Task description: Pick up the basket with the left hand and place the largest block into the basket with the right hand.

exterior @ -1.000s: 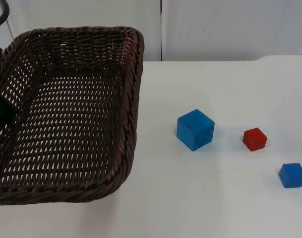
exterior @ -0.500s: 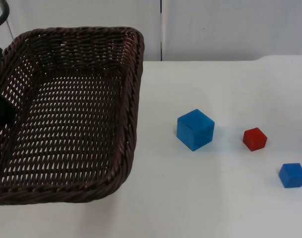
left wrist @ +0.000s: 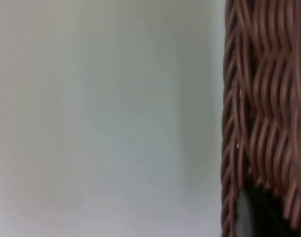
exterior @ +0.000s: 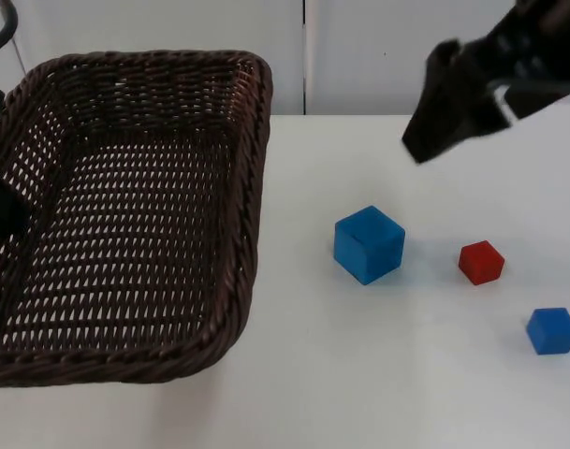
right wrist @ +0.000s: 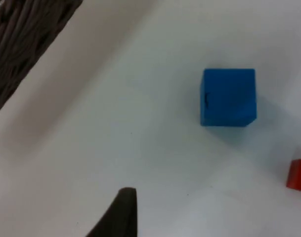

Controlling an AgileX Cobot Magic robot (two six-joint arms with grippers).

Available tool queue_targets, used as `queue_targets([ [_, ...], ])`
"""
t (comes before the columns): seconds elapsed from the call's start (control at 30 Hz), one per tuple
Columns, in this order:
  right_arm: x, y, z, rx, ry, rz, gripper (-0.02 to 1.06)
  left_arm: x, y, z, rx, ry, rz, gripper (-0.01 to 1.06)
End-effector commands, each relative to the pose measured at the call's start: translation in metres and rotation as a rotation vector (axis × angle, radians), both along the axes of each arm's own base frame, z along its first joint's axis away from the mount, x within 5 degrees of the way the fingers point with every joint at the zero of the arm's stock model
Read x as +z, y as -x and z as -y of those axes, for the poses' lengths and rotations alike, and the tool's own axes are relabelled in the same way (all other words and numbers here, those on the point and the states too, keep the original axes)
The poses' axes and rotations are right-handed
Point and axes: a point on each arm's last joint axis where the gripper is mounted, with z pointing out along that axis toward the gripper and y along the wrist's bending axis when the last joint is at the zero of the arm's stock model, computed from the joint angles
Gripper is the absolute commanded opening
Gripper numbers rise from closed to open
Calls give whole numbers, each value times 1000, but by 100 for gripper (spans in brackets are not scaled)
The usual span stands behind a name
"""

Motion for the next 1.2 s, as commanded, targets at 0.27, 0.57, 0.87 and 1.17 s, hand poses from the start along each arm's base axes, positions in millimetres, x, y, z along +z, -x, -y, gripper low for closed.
queue_targets([
  [0.27,-17,-10,-11,-7,40,26,104,4,1,1,0,5,17,0],
  [0.57,-39,-26,-20,-5,33,70,104,4,0,0,3,3,20,0],
  [0.87,-85,-47,-33,-4,24,97,104,4,0,-1,7,-9,29,0],
  [1.17,-122,-68,-45,-4,43,76,104,4,-1,-1,9,-11,32,0],
])
